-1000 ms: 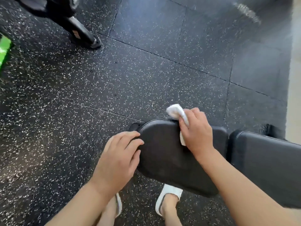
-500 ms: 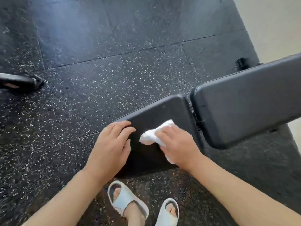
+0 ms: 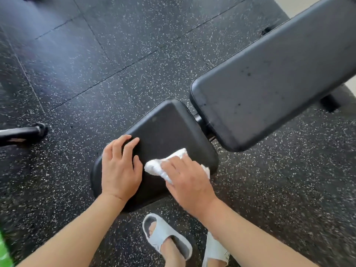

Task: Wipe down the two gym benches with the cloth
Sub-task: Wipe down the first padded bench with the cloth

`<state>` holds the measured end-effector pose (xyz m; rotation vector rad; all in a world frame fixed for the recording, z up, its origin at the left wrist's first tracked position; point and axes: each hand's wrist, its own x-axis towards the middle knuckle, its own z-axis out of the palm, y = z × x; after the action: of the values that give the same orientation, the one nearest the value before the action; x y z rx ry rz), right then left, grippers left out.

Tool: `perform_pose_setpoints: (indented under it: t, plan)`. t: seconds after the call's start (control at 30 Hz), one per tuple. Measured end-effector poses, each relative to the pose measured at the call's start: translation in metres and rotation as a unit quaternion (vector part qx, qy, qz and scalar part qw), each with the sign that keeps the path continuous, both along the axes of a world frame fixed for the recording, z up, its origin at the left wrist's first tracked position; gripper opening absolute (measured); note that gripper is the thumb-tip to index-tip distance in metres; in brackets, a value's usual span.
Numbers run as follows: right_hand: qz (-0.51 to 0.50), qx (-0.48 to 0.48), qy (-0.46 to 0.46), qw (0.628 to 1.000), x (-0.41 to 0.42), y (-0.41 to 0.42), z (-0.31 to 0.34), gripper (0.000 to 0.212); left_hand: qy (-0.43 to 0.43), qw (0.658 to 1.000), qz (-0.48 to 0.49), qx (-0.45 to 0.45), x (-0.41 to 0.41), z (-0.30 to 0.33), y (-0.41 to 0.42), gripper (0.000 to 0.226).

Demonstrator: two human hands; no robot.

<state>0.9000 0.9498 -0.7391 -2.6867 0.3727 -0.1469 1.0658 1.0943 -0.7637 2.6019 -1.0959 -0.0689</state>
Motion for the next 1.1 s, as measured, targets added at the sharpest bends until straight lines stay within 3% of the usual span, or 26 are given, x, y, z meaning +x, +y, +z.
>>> perform_pose_setpoints:
  t: [0.17,0.27,0.4,0.73,0.97,1.1]
  plan:
    - [0.020,-0.045,-0.025,0.998,-0.032,-0.014,-0.012,0.028,-0.010,1.000,0.000,0.011,0.000,-0.002,-0.002,0.046]
    - [-0.115,-0.027,-0.071,0.990,-0.022,-0.037,-0.018,0.026,-0.013,1.000,0.000,0.016,0.002,-0.007,-0.001,0.047]
    - [-0.308,0.035,-0.116,0.944,0.009,-0.036,-0.021,0.025,-0.009,1.000,-0.003,0.006,0.002,-0.008,0.000,0.047]
    - [-0.379,0.027,-0.141,0.914,0.012,0.055,-0.023,0.028,0.001,1.000,-0.013,0.011,0.000,-0.007,0.001,0.048]
    - [-0.398,0.137,-0.196,0.886,-0.005,0.150,-0.033,0.037,-0.002,1.000,-0.017,0.002,-0.001,-0.007,0.002,0.049]
    - [-0.493,0.160,-0.245,0.820,-0.020,0.108,-0.043,0.029,0.001,1.000,-0.012,-0.003,-0.001,-0.009,0.003,0.049]
